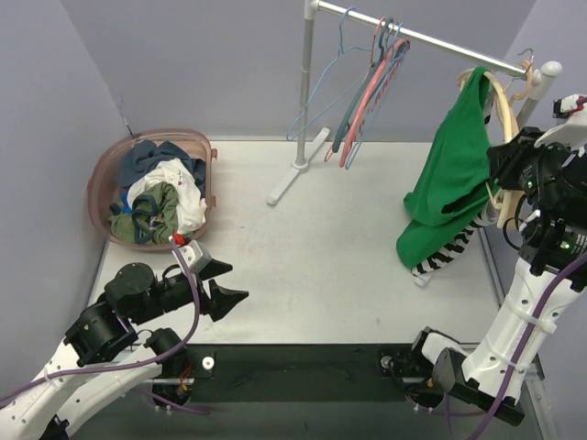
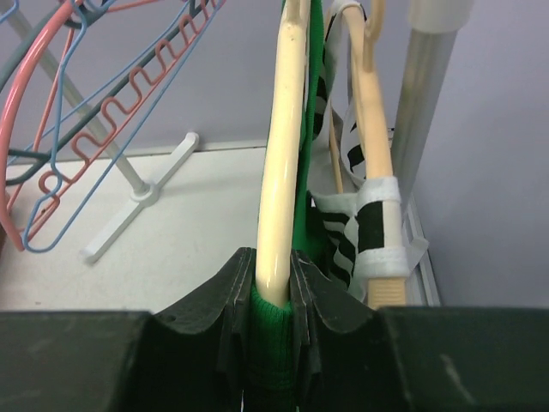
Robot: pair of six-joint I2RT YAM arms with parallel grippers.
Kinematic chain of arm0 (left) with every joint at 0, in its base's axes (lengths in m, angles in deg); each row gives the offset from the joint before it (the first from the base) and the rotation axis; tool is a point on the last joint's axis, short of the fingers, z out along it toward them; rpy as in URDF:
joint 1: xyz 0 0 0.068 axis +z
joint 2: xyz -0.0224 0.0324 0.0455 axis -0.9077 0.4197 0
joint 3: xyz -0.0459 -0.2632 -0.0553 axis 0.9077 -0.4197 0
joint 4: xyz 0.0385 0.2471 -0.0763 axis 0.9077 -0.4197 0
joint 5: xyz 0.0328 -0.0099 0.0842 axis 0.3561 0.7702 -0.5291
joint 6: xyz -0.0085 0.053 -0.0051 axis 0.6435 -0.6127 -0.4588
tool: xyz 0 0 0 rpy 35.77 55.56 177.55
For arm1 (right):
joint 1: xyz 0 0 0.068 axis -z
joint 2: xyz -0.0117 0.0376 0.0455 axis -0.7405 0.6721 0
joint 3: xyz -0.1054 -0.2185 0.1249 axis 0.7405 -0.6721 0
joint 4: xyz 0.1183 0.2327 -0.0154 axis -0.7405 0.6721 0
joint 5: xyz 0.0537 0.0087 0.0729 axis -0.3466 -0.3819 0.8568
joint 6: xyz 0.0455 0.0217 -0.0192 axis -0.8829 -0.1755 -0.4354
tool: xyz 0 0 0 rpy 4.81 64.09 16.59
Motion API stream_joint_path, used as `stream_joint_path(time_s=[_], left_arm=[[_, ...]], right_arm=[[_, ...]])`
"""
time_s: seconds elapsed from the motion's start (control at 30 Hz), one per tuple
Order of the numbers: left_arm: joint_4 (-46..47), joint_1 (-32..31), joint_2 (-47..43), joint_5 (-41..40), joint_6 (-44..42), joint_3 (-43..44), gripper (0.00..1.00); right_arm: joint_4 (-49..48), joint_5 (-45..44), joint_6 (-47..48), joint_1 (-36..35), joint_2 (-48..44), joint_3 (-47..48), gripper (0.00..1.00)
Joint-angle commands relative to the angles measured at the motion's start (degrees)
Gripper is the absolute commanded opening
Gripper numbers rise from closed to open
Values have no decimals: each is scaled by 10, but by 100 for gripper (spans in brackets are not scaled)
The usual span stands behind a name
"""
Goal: Place the tank top on the hanger
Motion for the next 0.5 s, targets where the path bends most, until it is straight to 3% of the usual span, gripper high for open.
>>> stream_joint_path(time_s=[0.0, 0.47], left_arm=[[49, 2, 3, 4, 13, -1, 83], [68, 2, 5, 8, 26, -18, 83]], right_arm=[[-98, -9, -52, 12, 24, 35, 0], [-80, 47, -27, 15, 58, -9, 0]])
